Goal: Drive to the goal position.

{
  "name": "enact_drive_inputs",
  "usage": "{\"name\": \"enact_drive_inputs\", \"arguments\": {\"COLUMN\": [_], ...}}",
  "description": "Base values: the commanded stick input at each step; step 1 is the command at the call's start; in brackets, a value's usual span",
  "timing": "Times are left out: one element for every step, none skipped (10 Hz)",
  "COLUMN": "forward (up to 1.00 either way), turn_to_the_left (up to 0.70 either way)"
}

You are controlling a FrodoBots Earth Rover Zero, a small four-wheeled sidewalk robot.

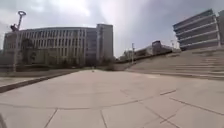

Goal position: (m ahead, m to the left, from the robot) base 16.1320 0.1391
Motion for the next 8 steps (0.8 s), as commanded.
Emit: {"name": "enact_drive_inputs", "arguments": {"forward": [0.7, 0.7, 0.7, 0.7, 0.7, 0.7, 0.7, 0.7], "turn_to_the_left": [0.0, 0.0, 0.0, 0.0, 0.0, 0.0, 0.0, 0.0]}}
